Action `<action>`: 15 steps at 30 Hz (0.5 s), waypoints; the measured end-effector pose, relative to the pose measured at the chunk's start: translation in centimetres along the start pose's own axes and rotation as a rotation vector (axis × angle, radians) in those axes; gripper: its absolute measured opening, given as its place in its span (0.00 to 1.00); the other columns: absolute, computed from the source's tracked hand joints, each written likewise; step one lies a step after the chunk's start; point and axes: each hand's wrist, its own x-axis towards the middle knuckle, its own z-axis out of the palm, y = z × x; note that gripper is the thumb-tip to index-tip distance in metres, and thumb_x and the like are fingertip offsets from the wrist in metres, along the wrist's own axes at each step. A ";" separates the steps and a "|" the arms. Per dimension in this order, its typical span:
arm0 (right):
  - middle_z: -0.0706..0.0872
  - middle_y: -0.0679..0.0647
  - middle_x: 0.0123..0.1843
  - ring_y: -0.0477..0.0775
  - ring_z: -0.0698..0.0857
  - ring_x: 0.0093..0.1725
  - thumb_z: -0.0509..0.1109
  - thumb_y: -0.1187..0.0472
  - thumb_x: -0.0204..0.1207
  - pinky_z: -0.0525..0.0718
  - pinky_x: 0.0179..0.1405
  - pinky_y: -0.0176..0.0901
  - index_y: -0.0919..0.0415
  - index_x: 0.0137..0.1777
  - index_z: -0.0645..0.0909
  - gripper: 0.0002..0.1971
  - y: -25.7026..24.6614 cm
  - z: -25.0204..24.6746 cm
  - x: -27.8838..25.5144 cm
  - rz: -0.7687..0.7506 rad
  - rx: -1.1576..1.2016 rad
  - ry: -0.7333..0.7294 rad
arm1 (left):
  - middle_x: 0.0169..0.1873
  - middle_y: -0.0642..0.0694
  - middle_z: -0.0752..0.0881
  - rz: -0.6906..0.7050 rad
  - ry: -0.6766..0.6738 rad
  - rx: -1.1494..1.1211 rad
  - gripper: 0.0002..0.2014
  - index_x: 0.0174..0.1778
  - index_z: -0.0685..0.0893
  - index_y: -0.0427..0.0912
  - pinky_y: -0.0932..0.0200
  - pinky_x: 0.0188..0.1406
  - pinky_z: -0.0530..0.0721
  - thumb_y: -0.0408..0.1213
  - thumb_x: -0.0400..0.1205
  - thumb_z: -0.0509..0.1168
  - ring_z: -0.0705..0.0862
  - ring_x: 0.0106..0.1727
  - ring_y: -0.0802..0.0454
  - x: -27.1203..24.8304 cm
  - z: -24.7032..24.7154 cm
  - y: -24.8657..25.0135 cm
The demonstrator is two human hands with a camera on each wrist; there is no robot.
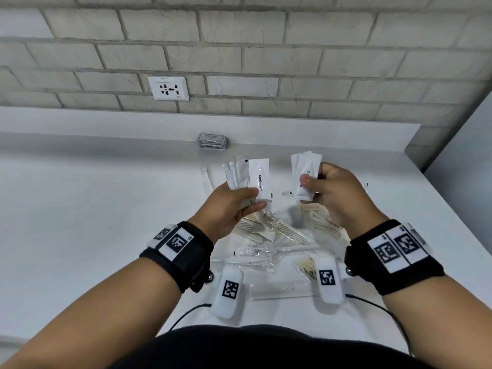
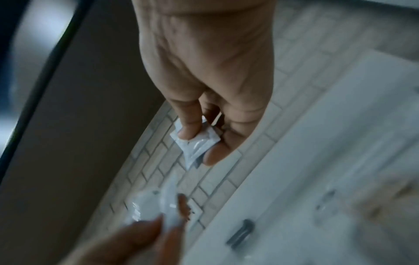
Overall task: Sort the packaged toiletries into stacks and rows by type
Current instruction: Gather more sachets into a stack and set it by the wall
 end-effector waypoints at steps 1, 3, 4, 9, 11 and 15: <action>0.85 0.58 0.40 0.60 0.85 0.41 0.70 0.71 0.75 0.88 0.34 0.47 0.62 0.45 0.82 0.05 -0.3 0.3 0.0 0.057 0.174 -0.032 | 0.35 0.42 0.85 0.002 -0.001 0.001 0.01 0.43 0.81 0.28 0.58 0.44 0.90 0.21 0.80 0.65 0.88 0.40 0.44 0.0 0.2 -0.1; 0.87 0.60 0.42 0.59 0.87 0.40 0.71 0.73 0.73 0.89 0.34 0.48 0.63 0.48 0.81 0.08 -0.5 1.4 -0.2 0.108 0.291 -0.093 | 0.38 0.41 0.85 -0.007 -0.055 0.030 0.03 0.47 0.83 0.29 0.58 0.46 0.90 0.21 0.80 0.64 0.89 0.39 0.49 -0.1 0.8 -0.4; 0.88 0.60 0.43 0.59 0.89 0.40 0.72 0.74 0.72 0.89 0.35 0.48 0.63 0.51 0.82 0.09 -0.4 2.2 -0.4 0.104 0.262 -0.106 | 0.41 0.41 0.87 -0.020 -0.107 0.059 0.06 0.52 0.83 0.30 0.58 0.47 0.90 0.22 0.81 0.64 0.89 0.41 0.49 -0.3 1.1 -0.4; 0.91 0.63 0.48 0.62 0.90 0.45 0.71 0.69 0.76 0.90 0.41 0.54 0.64 0.55 0.84 0.09 1.6 3.5 -0.3 0.108 0.089 0.014 | 0.49 0.38 0.88 -0.125 -0.160 0.103 0.12 0.61 0.82 0.33 0.55 0.52 0.89 0.25 0.83 0.62 0.90 0.48 0.45 -0.5 1.2 -0.6; 0.89 0.62 0.49 0.62 0.89 0.45 0.69 0.66 0.79 0.89 0.34 0.51 0.62 0.56 0.82 0.08 2.2 2.9 0.1 0.184 0.100 0.083 | 0.53 0.36 0.89 -0.158 -0.127 0.046 0.13 0.62 0.82 0.32 0.52 0.54 0.88 0.27 0.84 0.59 0.90 0.52 0.42 -0.6 0.4 -0.6; 0.88 0.59 0.42 0.59 0.88 0.41 0.68 0.70 0.79 0.90 0.40 0.53 0.62 0.51 0.83 0.05 1.6 1.8 0.1 0.174 0.256 0.010 | 0.53 0.36 0.89 -0.129 -0.077 0.065 0.10 0.58 0.83 0.29 0.55 0.47 0.90 0.27 0.83 0.63 0.90 0.51 0.42 -0.9 -0.3 -0.4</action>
